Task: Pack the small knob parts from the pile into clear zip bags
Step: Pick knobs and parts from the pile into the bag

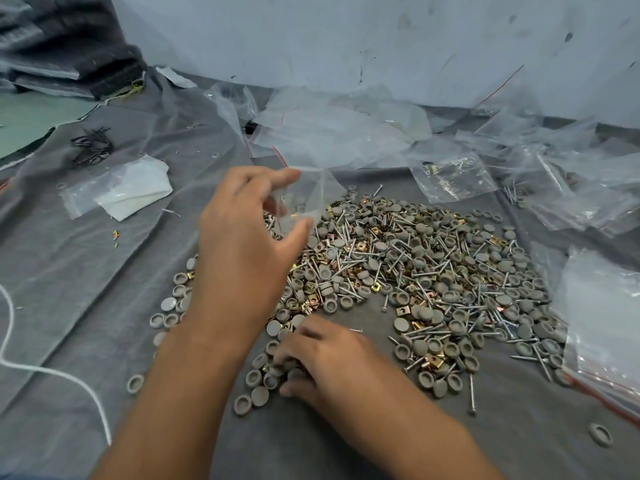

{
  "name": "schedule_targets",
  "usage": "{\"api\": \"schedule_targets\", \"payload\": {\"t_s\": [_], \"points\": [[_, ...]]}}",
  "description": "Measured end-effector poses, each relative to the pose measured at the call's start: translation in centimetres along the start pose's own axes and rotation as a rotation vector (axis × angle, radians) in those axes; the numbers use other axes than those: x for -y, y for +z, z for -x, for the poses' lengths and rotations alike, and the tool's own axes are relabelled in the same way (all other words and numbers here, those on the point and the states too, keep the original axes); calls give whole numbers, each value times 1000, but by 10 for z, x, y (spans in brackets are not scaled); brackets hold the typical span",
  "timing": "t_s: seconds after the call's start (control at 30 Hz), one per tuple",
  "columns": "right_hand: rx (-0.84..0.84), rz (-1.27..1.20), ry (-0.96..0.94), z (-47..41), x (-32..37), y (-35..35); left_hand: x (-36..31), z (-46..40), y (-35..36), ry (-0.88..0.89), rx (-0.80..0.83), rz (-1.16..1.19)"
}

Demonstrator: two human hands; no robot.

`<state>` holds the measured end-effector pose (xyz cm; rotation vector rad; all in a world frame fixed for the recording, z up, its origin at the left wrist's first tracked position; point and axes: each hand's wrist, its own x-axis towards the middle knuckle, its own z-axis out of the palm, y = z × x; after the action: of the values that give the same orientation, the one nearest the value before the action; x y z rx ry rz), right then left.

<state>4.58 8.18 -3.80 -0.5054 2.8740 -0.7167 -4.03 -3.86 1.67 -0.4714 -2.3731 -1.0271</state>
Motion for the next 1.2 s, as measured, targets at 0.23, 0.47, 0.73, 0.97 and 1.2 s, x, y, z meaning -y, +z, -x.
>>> {"api": "schedule_targets", "payload": {"t_s": [0.23,0.47,0.73,0.97,1.2], "points": [[-131,-37,27,11,-8,-2,-2,1,5,20,8,12],[-414,-176,-6,9,-28,-22,-5,6,9,40,65,3],[-1007,12,-104,11,-39,-56,-25,20,27,170,230,27],[-1153,50,-172,12,-38,-58,-26,21,28,169,237,28],[-1122,28,-142,15,-45,-68,-26,16,19,116,204,8]]}}
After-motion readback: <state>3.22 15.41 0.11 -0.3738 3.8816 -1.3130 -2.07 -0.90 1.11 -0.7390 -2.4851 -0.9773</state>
